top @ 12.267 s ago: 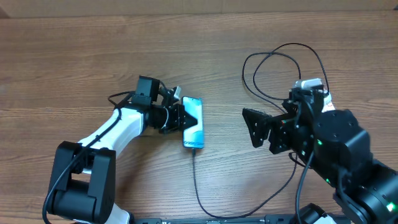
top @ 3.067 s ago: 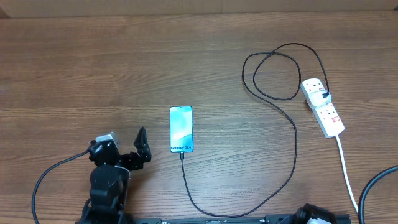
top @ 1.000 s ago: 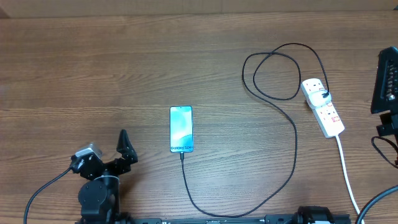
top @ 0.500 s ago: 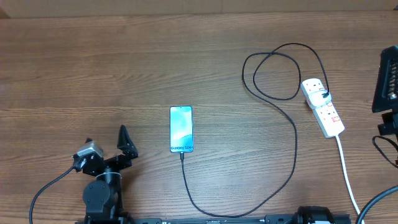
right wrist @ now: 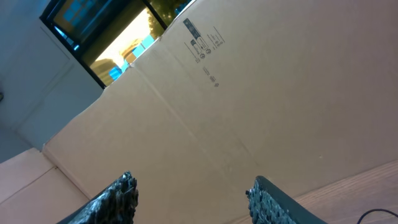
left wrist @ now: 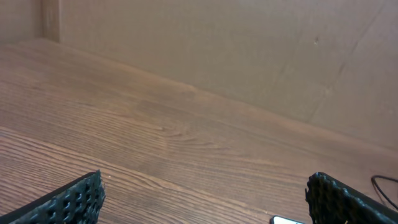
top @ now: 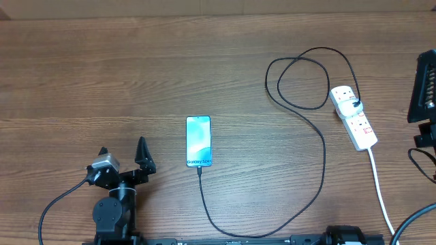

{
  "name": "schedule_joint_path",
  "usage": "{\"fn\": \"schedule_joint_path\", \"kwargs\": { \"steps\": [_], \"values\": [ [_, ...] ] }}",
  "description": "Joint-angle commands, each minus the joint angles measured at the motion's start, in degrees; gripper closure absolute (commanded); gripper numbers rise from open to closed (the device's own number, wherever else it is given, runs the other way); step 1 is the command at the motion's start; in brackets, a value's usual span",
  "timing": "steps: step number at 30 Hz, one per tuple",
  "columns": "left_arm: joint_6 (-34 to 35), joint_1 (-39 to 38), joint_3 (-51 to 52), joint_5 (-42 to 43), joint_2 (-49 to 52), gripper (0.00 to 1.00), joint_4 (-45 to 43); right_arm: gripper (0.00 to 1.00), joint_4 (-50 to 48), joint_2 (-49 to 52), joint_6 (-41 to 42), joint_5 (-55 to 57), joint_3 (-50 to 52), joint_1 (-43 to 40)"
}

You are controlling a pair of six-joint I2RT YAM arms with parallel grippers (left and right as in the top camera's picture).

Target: Plug charger to phone and switch on socket

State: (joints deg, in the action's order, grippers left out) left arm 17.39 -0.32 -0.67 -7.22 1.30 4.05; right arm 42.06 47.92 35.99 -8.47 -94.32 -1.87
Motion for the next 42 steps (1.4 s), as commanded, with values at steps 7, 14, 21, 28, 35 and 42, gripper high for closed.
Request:
{"fn": "schedule_joint_path", "kwargs": {
  "steps": [7, 14, 21, 28, 35, 42],
  "values": [
    [-2.14, 0.35, 0.39, 1.29, 0.48, 0.0, -0.13, 0.41, -0.17, -0.46, -0.46, 0.96, 0.22, 0.26],
    [-2.14, 0.35, 0.39, 1.29, 0.37, 0.01, -0.17, 0.41, -0.11, -0.68, -0.44, 0.92, 0.22, 0.26],
    [-2.14, 0.37, 0.39, 1.33, -1.14, 0.0, -0.22, 0.41, 0.13, -4.07, -0.48, 0.94, 0.22, 1.03],
    [-2.14, 0.35, 0.39, 1.29, -1.14, 0.0, -0.22, 0.4, 0.02, -10.01, -1.95, 0.98, 0.22, 2.03],
    [-2.14, 0.35, 0.39, 1.29, -1.09, 0.0, -0.22, 0.4, -0.39, -14.36, -1.95, 0.94, 0.22, 2.03],
    [-2.14, 0.35, 0.39, 1.29, -1.09, 0.0, -0.22, 0.37, -0.81, -15.56, -1.97, 1.2, 0.2, 2.01]
  ]
}}
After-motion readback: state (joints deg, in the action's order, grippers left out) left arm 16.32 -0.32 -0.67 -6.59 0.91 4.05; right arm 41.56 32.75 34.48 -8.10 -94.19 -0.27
